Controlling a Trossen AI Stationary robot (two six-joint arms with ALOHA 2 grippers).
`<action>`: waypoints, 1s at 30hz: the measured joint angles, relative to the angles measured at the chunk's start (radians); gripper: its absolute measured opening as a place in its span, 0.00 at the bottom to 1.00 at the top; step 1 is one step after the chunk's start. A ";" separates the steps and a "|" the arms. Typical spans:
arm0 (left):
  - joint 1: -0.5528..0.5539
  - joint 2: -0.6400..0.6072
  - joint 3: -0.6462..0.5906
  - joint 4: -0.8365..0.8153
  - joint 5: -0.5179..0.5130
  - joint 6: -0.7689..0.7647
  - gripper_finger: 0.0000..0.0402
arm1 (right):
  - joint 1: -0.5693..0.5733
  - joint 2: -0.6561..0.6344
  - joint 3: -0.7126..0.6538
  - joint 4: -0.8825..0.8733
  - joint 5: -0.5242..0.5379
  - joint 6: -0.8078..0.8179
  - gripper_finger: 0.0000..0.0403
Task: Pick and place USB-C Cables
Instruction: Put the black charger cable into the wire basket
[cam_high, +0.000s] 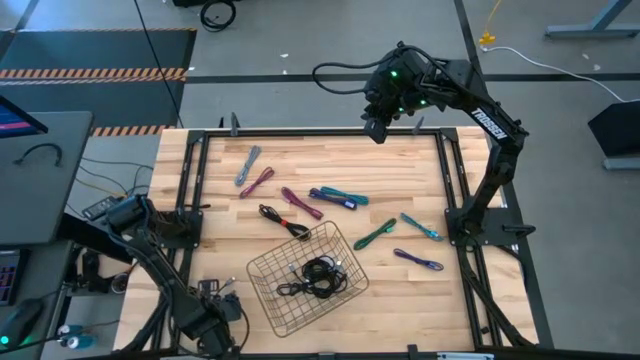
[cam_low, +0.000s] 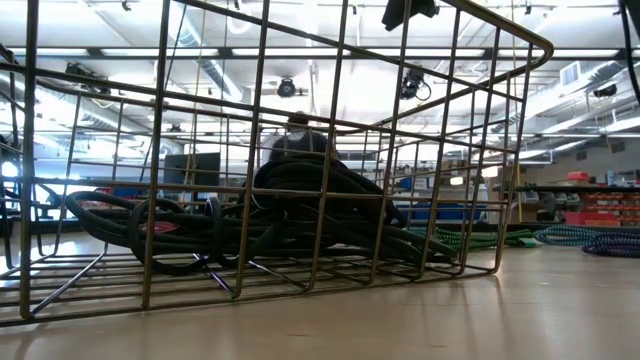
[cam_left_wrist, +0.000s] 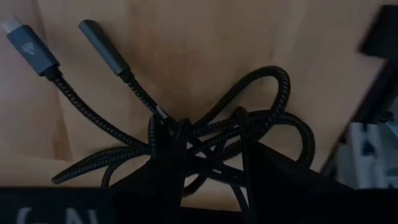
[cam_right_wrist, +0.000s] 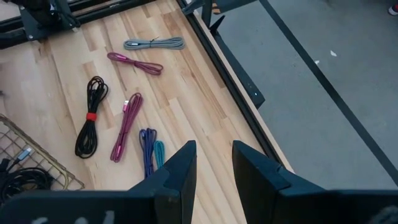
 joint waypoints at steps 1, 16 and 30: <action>0.000 0.000 -0.009 0.001 0.000 0.000 0.43 | 0.000 0.000 0.000 0.000 0.000 0.000 0.27; 0.067 -0.003 -0.074 0.065 0.043 -0.022 0.13 | 0.000 0.000 0.000 0.000 0.001 -0.005 0.27; 0.121 -0.059 0.068 -0.055 -0.043 -0.194 0.04 | 0.000 0.000 0.000 -0.001 0.001 -0.019 0.27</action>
